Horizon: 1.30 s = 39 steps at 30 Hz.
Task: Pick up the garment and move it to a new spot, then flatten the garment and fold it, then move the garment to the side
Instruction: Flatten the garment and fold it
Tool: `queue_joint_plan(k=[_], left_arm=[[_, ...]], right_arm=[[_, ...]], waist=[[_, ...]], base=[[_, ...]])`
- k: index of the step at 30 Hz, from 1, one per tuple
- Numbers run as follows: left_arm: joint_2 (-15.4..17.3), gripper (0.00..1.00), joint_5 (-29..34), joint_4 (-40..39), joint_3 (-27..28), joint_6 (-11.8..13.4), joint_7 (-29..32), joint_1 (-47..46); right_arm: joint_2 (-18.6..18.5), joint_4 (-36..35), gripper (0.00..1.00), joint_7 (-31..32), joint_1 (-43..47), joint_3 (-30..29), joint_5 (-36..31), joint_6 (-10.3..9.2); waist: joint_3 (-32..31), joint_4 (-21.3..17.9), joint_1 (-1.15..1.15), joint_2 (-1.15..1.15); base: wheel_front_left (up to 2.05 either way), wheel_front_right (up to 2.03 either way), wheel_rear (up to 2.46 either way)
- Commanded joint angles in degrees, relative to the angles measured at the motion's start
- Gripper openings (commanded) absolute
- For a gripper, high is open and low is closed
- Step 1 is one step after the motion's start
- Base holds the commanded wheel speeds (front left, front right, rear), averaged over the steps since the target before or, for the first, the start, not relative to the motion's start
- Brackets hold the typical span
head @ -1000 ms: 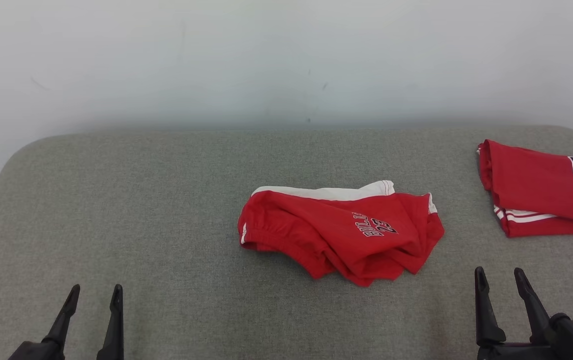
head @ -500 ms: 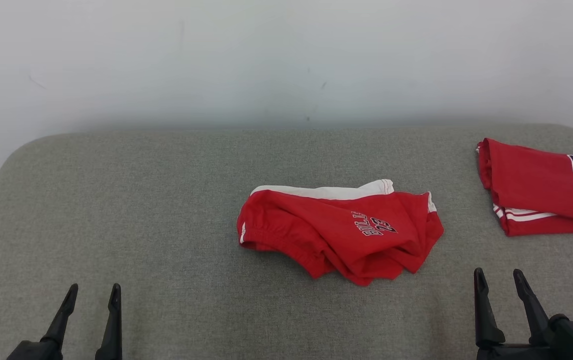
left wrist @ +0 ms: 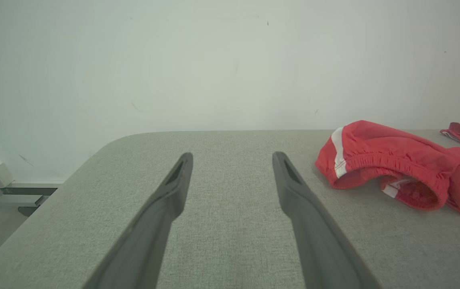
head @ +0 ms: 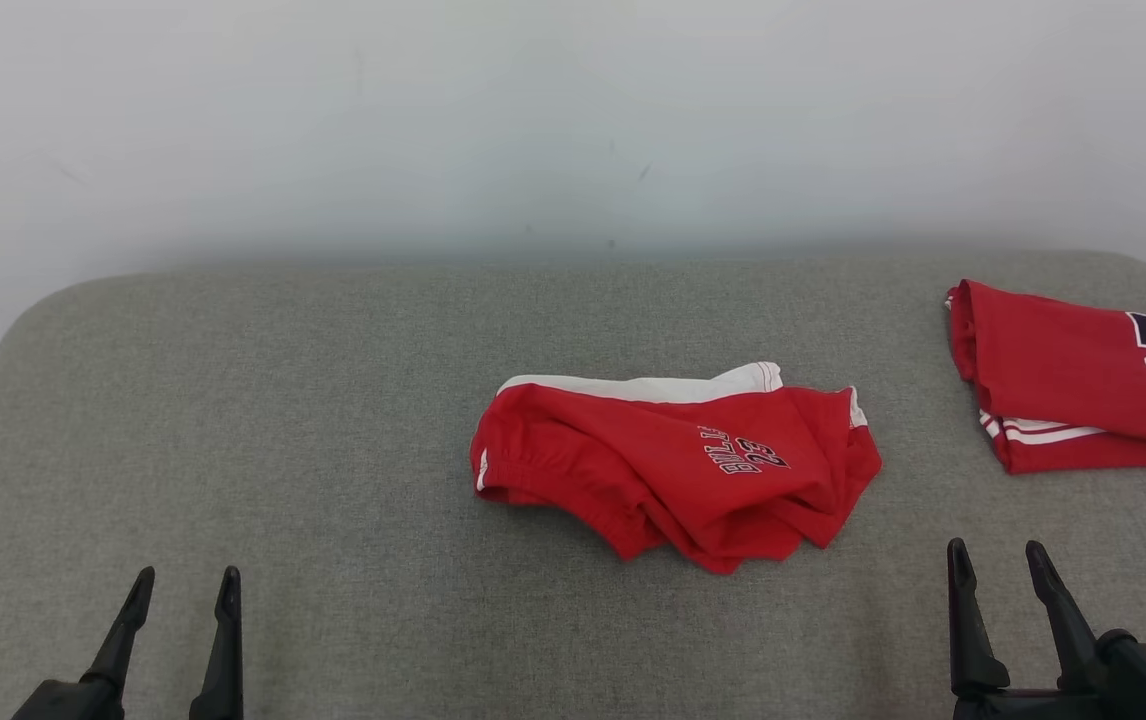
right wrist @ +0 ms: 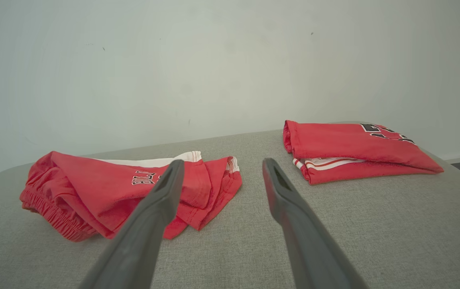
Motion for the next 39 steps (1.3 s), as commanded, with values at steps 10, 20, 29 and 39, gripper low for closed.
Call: queue_joint_plan(k=[10, 20, 29, 39], left_arm=[[-0.31, 1.00, 0.46, 0.40, 0.15, -0.27, -0.16, -0.68], [-1.24, 1.00, 0.44, 2.17, -4.70, -0.34, -0.16, -5.69], [-2.09, 1.00, -1.70, 5.34, -14.55, -0.28, -0.16, -12.29], [-2.86, 1.00, -4.22, 9.41, -25.30, -0.28, -0.16, -15.36]], right_arm=[[0.01, 0.10, 1.00, 0.04, 0.06, 0.01, 0.18, 0.04], [0.01, 0.10, 1.00, -0.14, -0.48, 0.49, 0.38, 0.04], [0.01, -0.18, 1.00, -0.75, -1.52, 0.40, 0.49, 0.04], [0.01, 0.38, 1.00, -1.81, -3.10, 0.89, 1.03, 0.04]], waist=[[-0.18, -0.10, 0.00, 0.00], [1.25, -1.14, 0.00, 0.00], [4.42, -3.15, 0.00, 0.00], [7.70, -5.39, 0.00, 0.00]], base=[[0.00, 0.00, 0.00], [0.00, 0.00, 0.00], [0.00, 0.00, 0.00], [0.00, 0.00, 0.00]])
